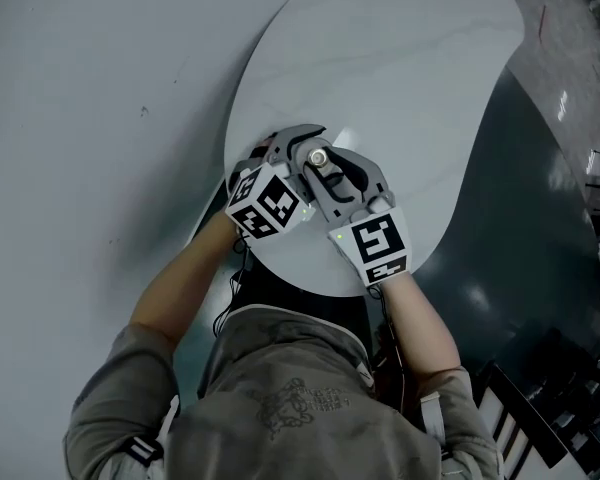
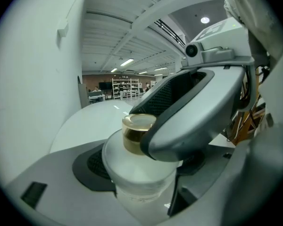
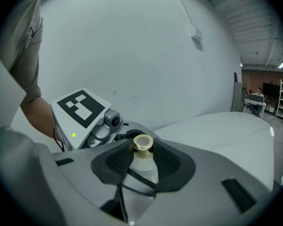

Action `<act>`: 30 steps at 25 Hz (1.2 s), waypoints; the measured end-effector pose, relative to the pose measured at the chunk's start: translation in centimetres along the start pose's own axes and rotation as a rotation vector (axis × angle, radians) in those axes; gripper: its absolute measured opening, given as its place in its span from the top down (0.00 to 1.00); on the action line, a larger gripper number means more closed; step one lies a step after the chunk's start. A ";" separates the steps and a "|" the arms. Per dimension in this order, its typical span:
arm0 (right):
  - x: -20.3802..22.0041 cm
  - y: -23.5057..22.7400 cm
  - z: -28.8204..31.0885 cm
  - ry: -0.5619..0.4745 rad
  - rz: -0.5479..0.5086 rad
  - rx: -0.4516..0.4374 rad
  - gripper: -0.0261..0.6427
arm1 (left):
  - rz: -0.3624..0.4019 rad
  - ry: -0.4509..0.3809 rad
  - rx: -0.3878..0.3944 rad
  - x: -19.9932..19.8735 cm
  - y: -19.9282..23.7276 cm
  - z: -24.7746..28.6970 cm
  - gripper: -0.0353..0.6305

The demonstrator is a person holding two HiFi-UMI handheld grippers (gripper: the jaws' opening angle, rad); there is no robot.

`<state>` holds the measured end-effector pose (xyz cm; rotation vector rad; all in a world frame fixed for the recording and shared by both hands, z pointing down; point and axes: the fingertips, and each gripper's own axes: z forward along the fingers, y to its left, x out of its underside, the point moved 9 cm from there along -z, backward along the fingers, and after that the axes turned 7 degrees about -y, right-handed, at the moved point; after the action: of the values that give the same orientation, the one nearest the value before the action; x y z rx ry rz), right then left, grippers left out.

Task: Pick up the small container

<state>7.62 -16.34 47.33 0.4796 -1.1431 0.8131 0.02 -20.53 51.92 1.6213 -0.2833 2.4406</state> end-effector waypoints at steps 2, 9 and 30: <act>-1.3 0.4 -1.2 -0.027 -0.005 -0.009 0.76 | -0.003 -0.014 -0.026 -1.6 -0.5 -0.8 0.43; -7.9 0.1 -6.6 -0.045 -0.022 -0.007 0.76 | 0.041 -0.028 -0.017 -9.8 -2.1 -2.5 0.43; -23.2 5.1 -18.6 -0.240 -0.199 0.021 0.76 | 0.180 -0.132 -0.072 -28.1 -6.9 -10.9 0.43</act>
<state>10.65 -7.37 18.72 0.7108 -1.2852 0.6060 2.91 -12.64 22.16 1.7998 -0.5534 2.4205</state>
